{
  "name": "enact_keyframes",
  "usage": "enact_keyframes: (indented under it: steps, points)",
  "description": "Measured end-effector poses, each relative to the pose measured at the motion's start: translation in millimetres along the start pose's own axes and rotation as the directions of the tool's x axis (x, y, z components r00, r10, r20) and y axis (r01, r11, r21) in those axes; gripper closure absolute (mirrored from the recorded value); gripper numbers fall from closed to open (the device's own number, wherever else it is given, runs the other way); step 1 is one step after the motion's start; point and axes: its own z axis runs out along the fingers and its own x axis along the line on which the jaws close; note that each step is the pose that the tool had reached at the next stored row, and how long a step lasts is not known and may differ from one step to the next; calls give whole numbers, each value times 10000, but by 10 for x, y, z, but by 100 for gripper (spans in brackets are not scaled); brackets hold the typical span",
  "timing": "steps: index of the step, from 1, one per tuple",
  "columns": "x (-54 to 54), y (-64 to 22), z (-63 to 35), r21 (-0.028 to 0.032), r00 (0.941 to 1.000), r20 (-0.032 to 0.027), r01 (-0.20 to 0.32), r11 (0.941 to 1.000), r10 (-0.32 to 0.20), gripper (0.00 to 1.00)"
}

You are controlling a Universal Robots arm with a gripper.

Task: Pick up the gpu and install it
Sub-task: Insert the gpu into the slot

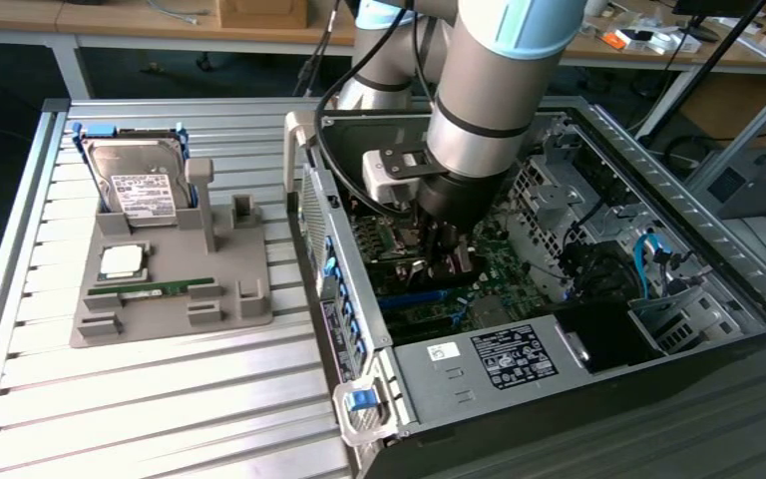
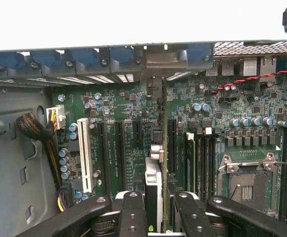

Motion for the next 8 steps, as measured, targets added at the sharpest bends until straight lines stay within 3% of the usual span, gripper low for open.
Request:
enact_keyframes:
  steps: [8]
  points:
    - [2,3,4,1,10000,-15,0,10000,0,73]
